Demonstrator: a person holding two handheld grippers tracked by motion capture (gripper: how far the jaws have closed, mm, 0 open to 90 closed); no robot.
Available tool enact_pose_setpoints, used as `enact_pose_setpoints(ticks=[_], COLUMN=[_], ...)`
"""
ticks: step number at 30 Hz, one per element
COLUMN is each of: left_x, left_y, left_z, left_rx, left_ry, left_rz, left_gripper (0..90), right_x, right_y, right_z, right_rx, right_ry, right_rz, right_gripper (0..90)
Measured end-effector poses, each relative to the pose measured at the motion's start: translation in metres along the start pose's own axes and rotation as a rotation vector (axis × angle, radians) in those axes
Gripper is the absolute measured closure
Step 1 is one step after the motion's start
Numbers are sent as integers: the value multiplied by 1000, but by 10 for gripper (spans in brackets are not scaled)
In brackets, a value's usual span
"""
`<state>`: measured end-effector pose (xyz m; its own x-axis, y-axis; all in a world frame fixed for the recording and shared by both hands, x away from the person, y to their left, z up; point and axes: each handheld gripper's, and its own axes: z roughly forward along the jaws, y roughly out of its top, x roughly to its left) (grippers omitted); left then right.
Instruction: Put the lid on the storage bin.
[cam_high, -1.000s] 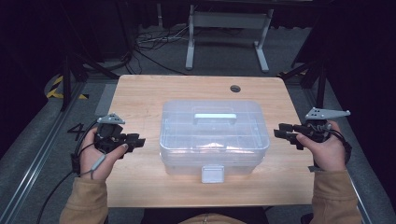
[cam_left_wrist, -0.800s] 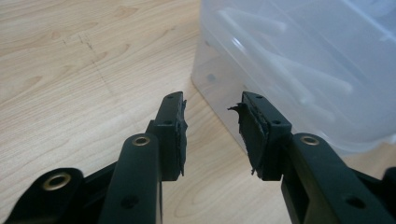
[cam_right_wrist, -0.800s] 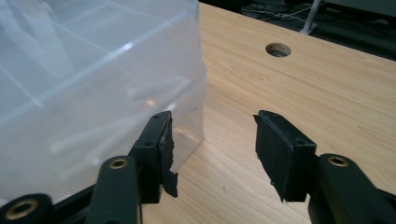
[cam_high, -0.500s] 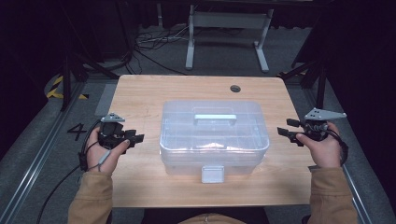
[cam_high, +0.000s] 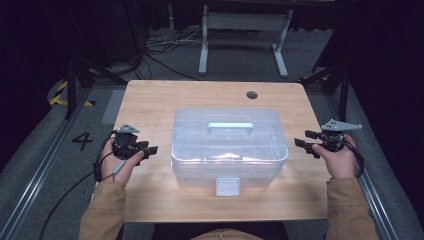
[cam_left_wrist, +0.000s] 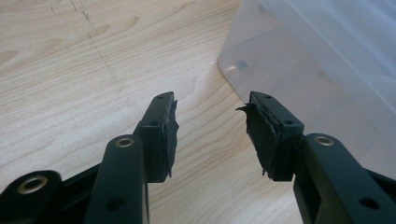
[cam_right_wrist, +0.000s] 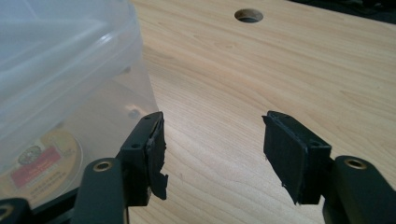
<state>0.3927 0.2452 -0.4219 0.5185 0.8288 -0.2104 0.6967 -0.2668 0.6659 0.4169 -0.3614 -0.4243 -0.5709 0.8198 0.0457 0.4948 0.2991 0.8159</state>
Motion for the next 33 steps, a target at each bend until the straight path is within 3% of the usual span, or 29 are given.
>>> enact_pose_setpoints(ticks=[13,33], left_x=[10,19], left_y=[-10,-21], left_z=[14,32], left_rx=[17,98], left_ry=[-10,-15], left_rz=[-21,14], left_gripper=[530,519], right_x=[-5,-9], right_y=[-14,-29], right_z=[19,41], right_rx=[35,111], right_ry=[0,6], right_rz=[22,7], right_gripper=[393,394])
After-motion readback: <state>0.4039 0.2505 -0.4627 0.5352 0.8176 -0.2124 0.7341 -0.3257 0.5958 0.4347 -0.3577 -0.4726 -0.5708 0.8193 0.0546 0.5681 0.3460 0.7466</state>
